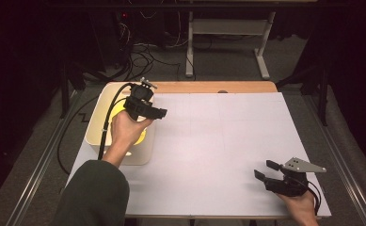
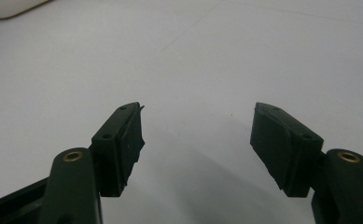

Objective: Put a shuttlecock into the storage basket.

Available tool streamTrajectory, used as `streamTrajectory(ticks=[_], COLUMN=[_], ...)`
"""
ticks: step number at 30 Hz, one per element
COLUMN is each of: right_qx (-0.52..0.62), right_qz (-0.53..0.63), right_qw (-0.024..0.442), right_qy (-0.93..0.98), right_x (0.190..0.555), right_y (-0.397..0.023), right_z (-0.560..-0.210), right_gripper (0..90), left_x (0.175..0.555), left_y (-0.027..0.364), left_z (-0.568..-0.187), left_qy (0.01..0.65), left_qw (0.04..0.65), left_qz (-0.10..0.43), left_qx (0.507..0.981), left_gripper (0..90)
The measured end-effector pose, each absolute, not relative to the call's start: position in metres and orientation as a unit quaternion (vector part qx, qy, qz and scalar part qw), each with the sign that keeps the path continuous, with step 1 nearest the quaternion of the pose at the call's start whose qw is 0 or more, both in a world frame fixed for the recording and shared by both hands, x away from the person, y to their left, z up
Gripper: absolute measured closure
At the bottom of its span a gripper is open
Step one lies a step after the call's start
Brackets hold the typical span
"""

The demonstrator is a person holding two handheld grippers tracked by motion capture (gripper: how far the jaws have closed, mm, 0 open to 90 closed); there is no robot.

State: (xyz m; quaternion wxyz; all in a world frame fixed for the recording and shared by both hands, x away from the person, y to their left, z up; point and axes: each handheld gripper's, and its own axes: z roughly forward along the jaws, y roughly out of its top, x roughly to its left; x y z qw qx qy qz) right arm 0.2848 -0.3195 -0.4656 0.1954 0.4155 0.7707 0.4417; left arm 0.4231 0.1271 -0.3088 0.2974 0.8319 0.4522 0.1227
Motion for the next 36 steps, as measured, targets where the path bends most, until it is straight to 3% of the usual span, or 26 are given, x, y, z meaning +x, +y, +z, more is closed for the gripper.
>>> streamTrajectory(ticks=[36], right_qx=[0.414], right_qz=[0.446], right_qw=[0.196], right_qy=[0.769], right_x=[0.284], right_y=[-0.32], right_z=[-0.465], right_gripper=[34.5], left_x=[0.417], left_y=[0.076], left_z=[-0.328], left_qy=[0.425], left_qw=[0.3], left_qz=[0.11], left_qx=[0.847], left_gripper=[37.7])
